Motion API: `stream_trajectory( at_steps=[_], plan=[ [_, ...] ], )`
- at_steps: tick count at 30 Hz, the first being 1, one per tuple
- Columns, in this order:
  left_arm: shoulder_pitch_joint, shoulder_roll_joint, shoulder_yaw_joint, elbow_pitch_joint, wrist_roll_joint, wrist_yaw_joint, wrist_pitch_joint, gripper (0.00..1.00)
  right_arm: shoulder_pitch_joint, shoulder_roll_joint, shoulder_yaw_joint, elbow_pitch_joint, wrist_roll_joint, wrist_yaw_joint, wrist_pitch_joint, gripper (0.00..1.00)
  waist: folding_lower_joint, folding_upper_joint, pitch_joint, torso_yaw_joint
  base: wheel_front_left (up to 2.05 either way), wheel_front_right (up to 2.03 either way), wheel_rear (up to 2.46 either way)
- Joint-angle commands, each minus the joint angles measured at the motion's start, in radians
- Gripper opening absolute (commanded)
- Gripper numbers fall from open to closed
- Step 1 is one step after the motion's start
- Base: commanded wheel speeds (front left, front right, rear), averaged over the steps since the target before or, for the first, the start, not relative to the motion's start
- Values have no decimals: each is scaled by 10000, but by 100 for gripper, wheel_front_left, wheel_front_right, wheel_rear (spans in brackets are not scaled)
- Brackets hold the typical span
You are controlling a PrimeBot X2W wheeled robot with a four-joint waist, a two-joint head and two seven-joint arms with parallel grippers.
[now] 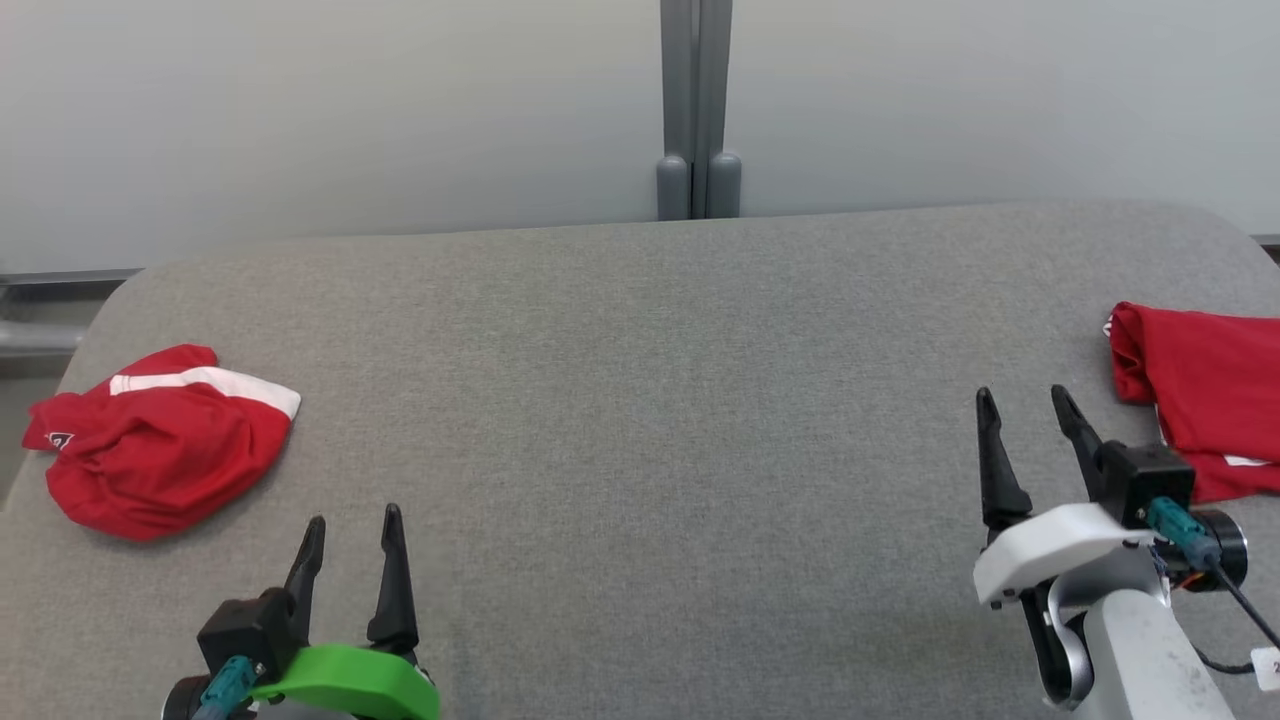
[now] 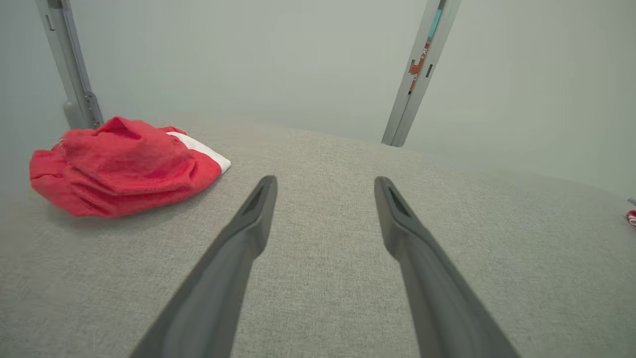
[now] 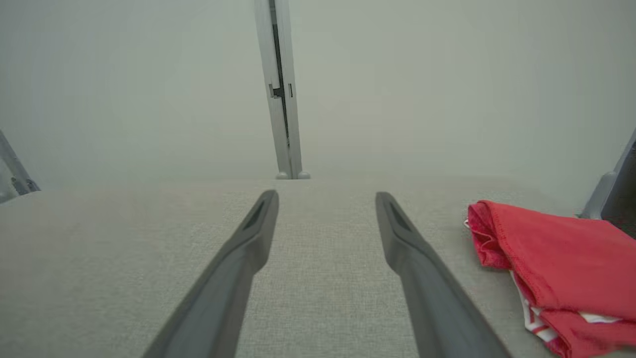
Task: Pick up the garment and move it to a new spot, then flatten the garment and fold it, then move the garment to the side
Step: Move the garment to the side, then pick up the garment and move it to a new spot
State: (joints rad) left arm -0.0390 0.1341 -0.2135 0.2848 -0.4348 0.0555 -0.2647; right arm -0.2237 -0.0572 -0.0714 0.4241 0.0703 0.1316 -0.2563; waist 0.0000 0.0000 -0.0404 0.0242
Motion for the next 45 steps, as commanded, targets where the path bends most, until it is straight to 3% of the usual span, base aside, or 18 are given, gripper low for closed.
stream_trajectory(
  at_steps=[1, 14, 35, 40, 45],
  plan=[
    [187, 53, 69, -11, 24, 32, 6, 100, 299, -2, 17, -234, -14, -18, 63, 100, 0, 0, -161, 198, 0, 0, 0],
    [608, -161, -71, -110, 156, 41, 6, 100, 2130, 56, 437, -2007, 762, -17, 640, 100, 0, 0, -346, 359, 0, 0, 0],
    [502, -14, -233, -126, 14, 148, 145, 100, 2476, 56, 897, -2310, 987, -17, 869, 100, 0, 0, -417, 277, 0, 0, 0],
    [368, 14, -299, -162, 57, 158, 160, 100, 2584, 58, 729, -2357, 956, -17, 832, 100, 0, 0, -423, 710, 0, 0, 0],
    [217, 139, -329, -276, 152, 170, 246, 100, 2550, 56, 551, -2425, 1036, -17, 724, 100, 0, 0, -389, 1849, 0, 0, 0]
  ],
)
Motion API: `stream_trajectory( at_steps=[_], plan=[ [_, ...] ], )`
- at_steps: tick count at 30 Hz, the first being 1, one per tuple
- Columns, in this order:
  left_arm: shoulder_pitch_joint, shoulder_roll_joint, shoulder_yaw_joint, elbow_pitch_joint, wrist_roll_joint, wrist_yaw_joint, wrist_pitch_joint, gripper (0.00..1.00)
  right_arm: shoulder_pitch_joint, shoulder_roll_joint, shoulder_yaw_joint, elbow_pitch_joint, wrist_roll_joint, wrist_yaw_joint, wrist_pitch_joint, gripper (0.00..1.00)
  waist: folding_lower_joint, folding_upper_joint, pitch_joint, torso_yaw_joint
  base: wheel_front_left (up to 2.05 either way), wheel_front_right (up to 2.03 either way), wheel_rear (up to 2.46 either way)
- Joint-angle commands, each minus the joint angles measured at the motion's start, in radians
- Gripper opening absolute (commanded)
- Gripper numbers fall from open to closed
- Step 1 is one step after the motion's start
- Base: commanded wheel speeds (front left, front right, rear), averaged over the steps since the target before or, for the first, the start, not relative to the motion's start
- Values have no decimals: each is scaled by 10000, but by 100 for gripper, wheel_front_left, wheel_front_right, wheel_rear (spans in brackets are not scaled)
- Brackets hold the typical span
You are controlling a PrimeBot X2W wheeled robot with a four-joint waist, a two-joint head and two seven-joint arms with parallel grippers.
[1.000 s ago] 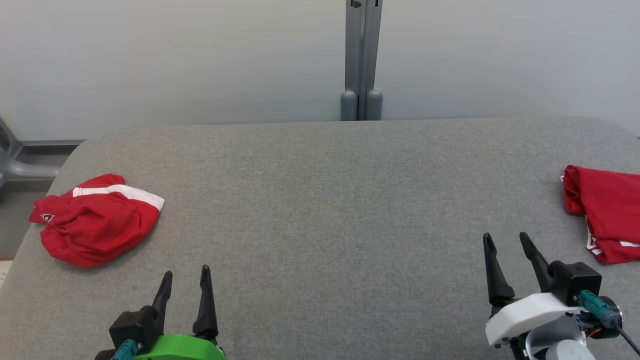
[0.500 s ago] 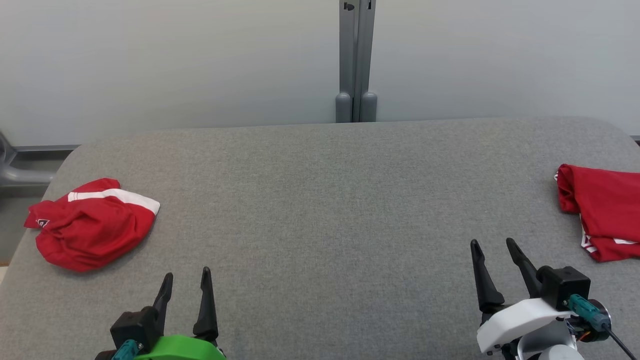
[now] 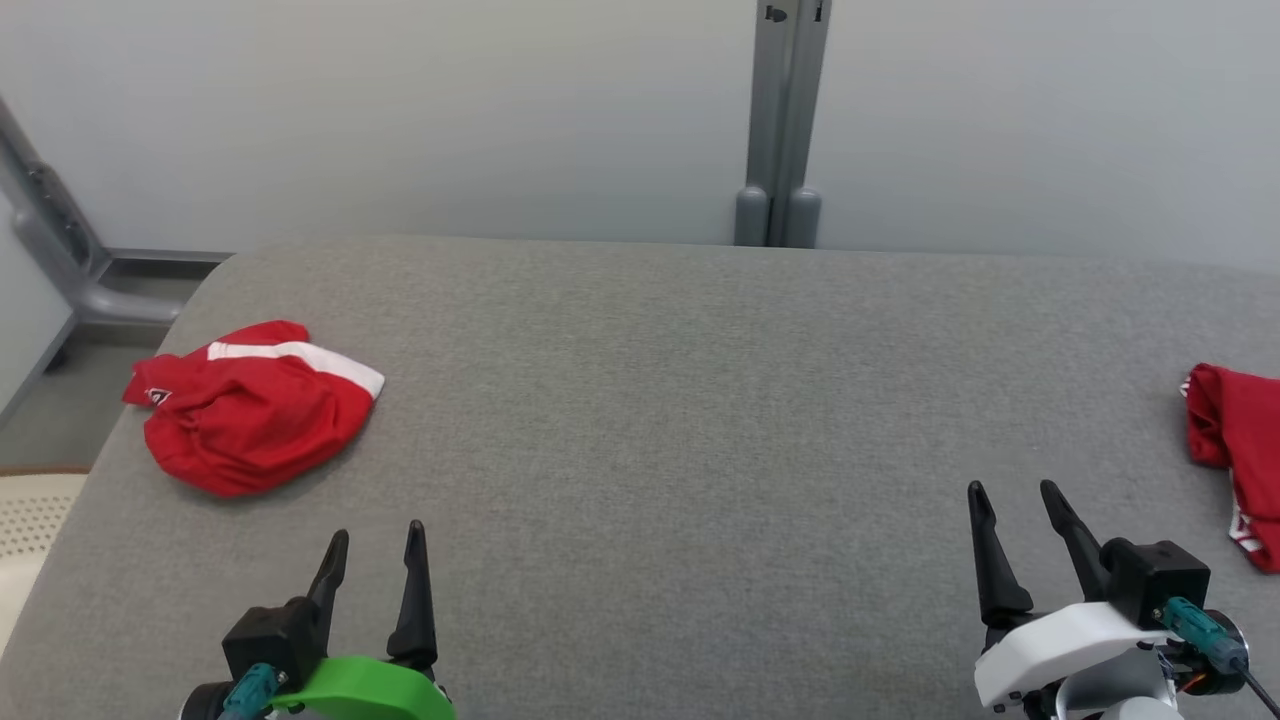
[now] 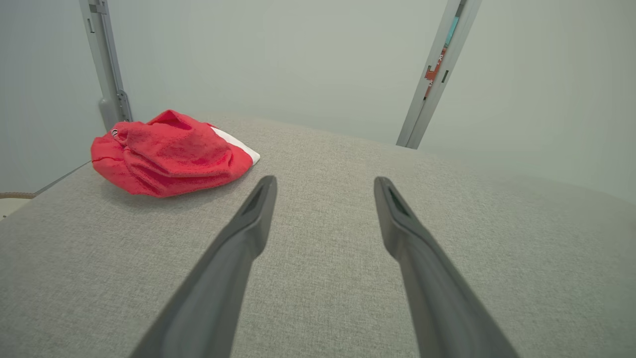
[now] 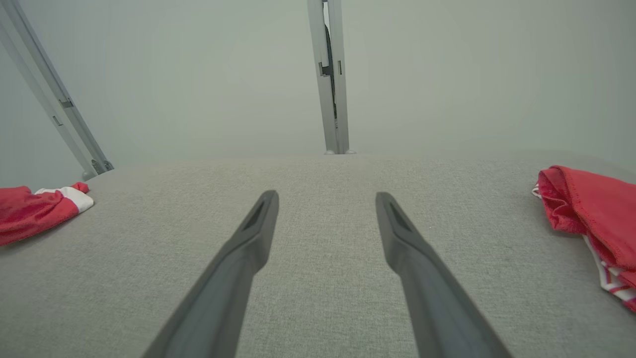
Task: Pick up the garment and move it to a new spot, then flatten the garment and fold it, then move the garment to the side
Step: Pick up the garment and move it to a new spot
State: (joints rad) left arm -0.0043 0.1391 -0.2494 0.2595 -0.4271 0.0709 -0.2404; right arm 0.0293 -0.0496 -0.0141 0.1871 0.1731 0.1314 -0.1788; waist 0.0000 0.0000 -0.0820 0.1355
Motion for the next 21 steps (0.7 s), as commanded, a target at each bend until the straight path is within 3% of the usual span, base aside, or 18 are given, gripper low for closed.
stream_trajectory(
  at_steps=[1, 10, 21],
  plan=[
    [-161, 127, 38, -66, 89, 38, 16, 100, 2, -19, -54, -56, 50, -15, -79, 100, 0, 0, 36, 983, 0, 0, 0],
    [-75, 512, 335, -476, -3, 236, 104, 100, -361, -22, -66, 243, 304, -15, -361, 100, 0, 0, 151, 3176, 0, 0, 0],
    [528, 587, 935, -1084, -238, 591, -122, 100, -1243, -29, 778, 849, 257, -15, -456, 100, 0, 0, 548, 3515, 0, 0, 0]
  ],
)
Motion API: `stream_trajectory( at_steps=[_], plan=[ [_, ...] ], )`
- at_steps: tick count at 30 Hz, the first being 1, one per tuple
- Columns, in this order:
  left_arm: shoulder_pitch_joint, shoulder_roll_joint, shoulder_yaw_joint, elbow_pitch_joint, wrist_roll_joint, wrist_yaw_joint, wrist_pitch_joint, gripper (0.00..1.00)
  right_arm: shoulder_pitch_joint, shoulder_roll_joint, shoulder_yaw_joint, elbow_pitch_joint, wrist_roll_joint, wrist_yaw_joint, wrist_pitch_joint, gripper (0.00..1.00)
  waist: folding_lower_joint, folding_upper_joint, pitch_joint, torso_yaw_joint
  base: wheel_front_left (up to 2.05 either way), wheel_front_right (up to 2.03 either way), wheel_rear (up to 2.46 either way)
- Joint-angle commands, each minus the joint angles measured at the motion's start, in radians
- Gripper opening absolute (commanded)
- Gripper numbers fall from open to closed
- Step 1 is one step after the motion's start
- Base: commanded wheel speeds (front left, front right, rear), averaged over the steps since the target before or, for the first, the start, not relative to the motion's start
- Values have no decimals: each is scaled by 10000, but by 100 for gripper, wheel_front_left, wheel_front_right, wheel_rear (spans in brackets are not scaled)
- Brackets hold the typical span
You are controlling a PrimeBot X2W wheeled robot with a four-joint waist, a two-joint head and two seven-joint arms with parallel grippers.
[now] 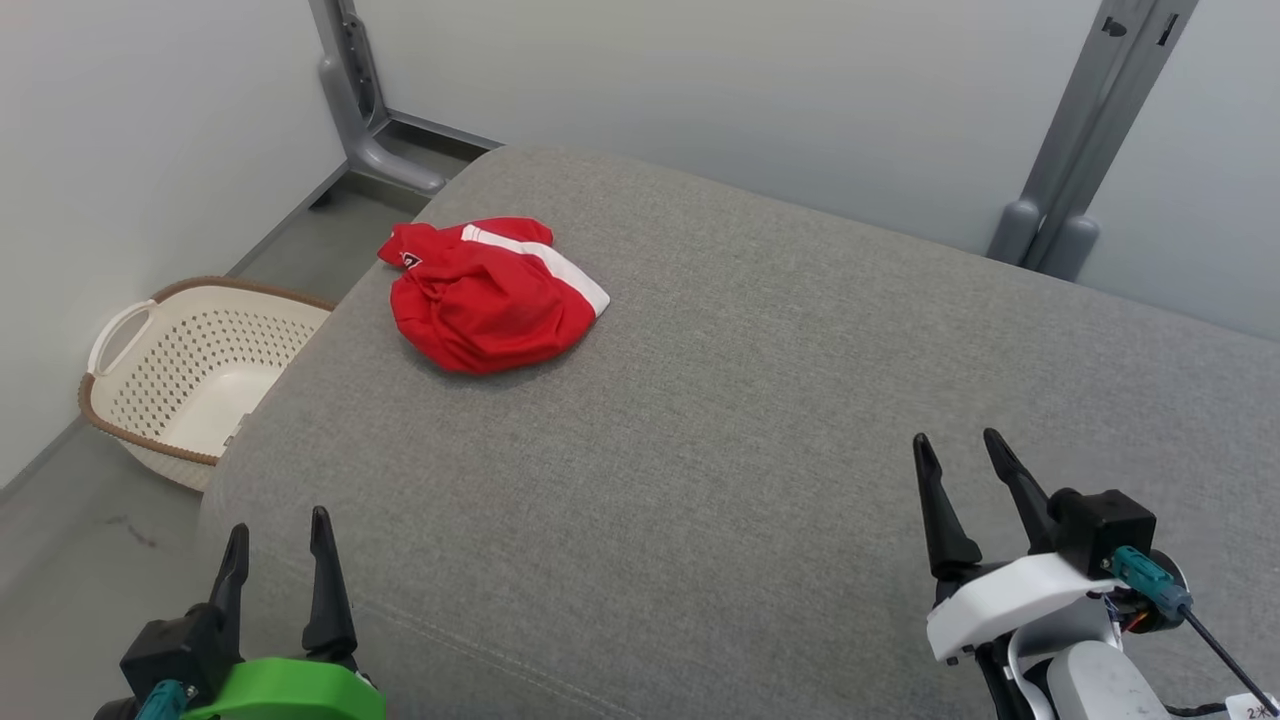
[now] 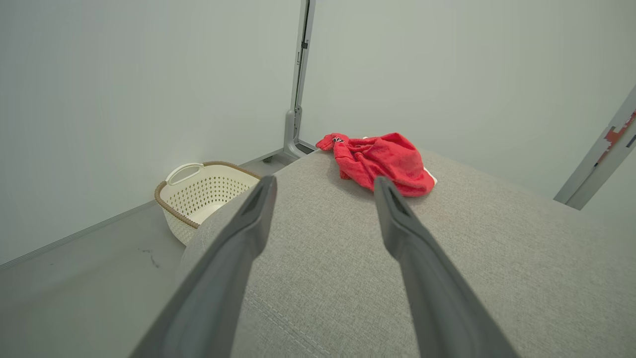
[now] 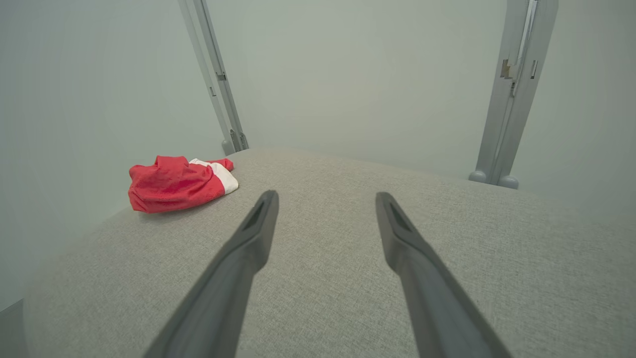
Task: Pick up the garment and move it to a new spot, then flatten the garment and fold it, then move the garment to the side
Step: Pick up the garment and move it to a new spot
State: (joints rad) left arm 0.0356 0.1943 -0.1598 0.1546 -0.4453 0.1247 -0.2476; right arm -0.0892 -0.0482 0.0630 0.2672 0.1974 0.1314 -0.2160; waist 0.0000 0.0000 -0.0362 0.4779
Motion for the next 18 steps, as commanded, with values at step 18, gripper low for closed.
stream_trajectory(
  at_steps=[18],
  plan=[
    [-1204, 1689, 735, -329, -158, -278, 850, 100, 30, -46, -941, -842, -792, -15, 111, 100, 0, 0, 588, -1187, 0, 0, 0]
  ],
)
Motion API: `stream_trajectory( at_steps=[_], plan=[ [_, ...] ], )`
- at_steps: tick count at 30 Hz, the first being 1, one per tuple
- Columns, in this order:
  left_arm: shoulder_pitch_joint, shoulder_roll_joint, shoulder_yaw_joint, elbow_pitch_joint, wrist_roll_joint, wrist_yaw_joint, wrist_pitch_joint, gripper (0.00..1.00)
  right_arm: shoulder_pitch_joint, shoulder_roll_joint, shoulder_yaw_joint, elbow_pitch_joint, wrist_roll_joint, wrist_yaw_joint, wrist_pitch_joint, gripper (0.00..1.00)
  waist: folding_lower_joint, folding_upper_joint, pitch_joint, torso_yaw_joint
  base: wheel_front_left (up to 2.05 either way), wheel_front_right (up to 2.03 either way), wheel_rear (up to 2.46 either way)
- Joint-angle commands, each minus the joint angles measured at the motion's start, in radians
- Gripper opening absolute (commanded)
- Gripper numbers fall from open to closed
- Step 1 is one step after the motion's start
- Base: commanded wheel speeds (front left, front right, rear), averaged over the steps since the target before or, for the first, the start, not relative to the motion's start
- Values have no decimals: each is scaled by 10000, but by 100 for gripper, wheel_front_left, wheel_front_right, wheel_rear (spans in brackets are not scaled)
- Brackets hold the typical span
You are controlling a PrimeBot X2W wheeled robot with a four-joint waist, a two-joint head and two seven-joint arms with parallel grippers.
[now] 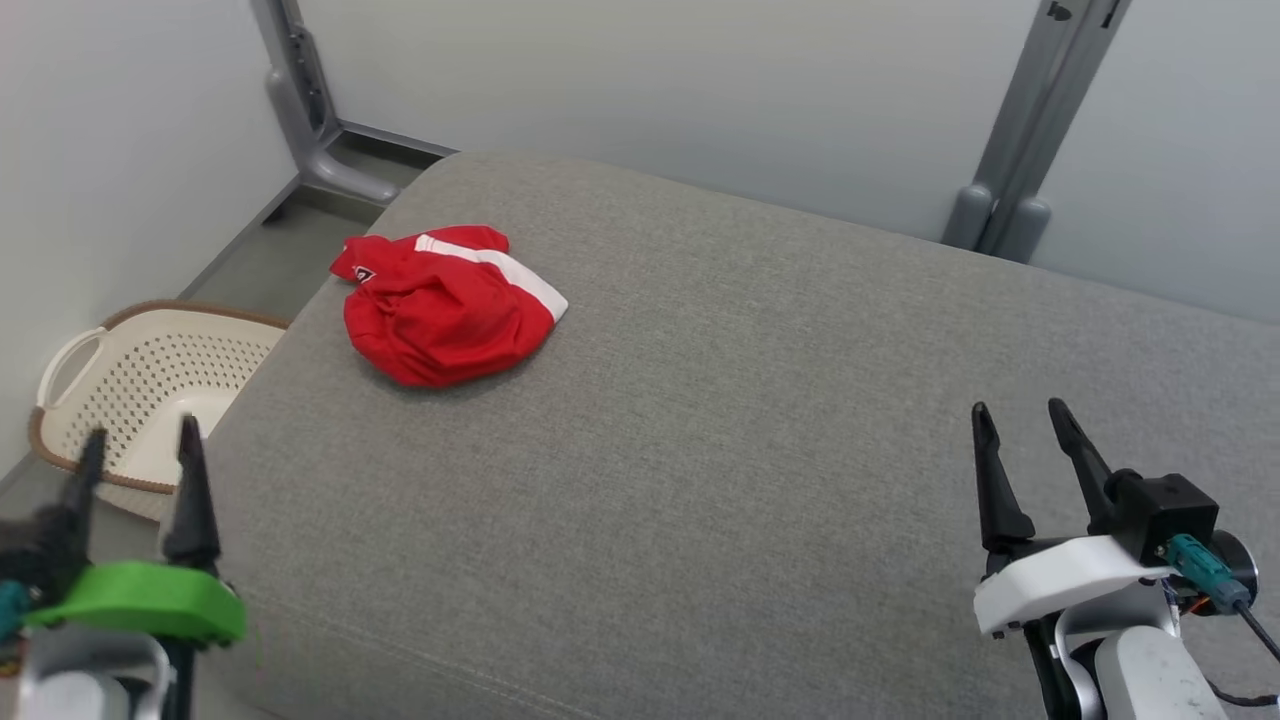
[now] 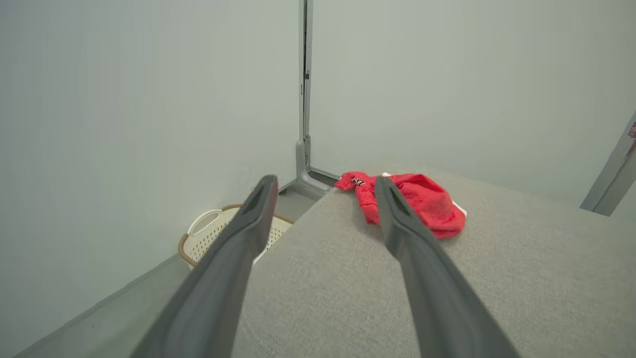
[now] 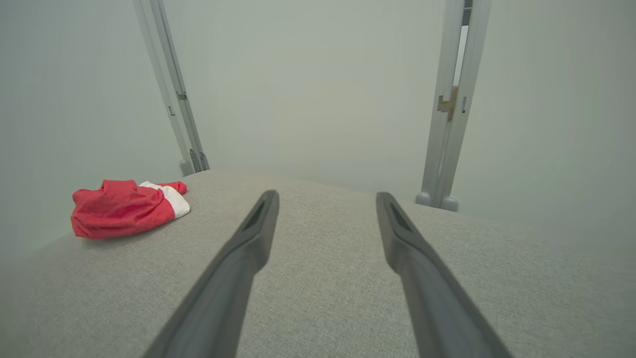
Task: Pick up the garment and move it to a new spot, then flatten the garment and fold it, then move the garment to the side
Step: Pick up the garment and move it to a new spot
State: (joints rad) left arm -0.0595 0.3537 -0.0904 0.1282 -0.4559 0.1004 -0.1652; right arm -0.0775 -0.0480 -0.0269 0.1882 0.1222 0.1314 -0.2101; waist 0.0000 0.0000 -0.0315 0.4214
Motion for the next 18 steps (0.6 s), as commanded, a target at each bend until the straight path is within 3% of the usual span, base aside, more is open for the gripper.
stream_trajectory(
  at_steps=[1, 5, 11, 18],
  plan=[
    [-631, 418, 172, -167, 9, -82, 197, 100, -159, -43, -70, -203, -151, -15, 129, 100, 0, 0, 688, -788, 0, 0, 0],
    [-2325, 1223, 504, -270, -160, -319, 947, 100, -442, -45, -107, -732, -506, -15, 454, 100, 0, 0, 1197, -1378, 0, 0, 0],
    [-4669, 1834, 575, 877, -601, -589, 2429, 100, -1033, -43, 120, -1550, -847, -15, 970, 100, 0, 0, 2144, -2241, 0, 0, 0],
    [-6448, 1567, 161, 3324, -825, -718, 3465, 100, -1657, -41, 184, -2623, -1315, -15, 1534, 100, 0, 0, 3777, -2910, 0, 0, 0]
  ],
)
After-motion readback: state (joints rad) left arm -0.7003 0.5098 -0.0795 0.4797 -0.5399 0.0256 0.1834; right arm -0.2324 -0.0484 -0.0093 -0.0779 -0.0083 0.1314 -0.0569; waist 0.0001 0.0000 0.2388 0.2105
